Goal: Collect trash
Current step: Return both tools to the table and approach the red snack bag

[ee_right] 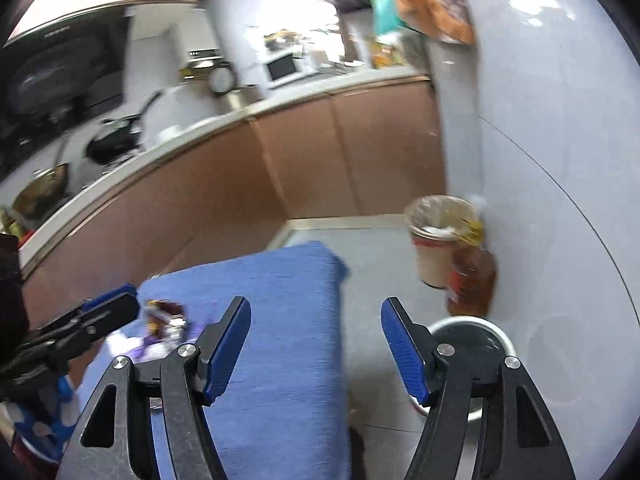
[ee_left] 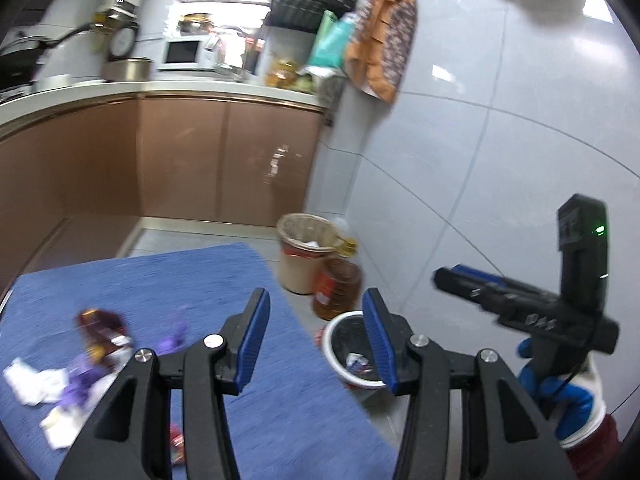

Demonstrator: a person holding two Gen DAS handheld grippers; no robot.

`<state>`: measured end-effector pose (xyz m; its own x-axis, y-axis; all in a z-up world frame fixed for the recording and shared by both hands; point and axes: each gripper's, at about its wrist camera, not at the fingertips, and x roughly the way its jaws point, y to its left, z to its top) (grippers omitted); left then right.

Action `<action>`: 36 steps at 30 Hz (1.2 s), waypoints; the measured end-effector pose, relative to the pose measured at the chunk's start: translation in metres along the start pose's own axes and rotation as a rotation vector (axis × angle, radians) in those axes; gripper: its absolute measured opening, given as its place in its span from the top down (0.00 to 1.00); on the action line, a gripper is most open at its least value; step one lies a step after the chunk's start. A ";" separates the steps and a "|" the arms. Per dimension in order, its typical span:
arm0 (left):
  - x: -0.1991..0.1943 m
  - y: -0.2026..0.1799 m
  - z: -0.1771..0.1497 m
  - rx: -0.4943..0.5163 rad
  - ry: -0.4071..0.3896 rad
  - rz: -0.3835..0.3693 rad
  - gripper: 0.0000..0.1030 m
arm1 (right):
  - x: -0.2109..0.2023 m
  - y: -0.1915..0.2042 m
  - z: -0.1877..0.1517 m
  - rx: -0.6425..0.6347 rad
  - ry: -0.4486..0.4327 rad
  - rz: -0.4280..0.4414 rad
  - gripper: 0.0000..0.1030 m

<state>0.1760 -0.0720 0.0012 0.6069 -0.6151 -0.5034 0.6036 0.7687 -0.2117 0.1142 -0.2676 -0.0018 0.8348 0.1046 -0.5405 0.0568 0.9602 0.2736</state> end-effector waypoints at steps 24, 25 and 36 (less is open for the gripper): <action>-0.103 0.148 -0.095 -0.219 0.049 0.352 0.44 | 0.022 0.155 -0.046 -0.315 0.162 0.365 0.35; -0.096 0.150 -0.098 -0.224 0.066 0.358 0.44 | 0.029 0.158 -0.049 -0.328 0.180 0.371 0.35; -0.025 0.184 -0.124 -0.282 0.221 0.413 0.45 | 0.105 0.175 -0.095 -0.425 0.362 0.415 0.34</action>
<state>0.2073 0.1068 -0.1292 0.6228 -0.2244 -0.7495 0.1581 0.9743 -0.1603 0.1596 -0.0638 -0.0864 0.5023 0.4936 -0.7100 -0.5083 0.8328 0.2194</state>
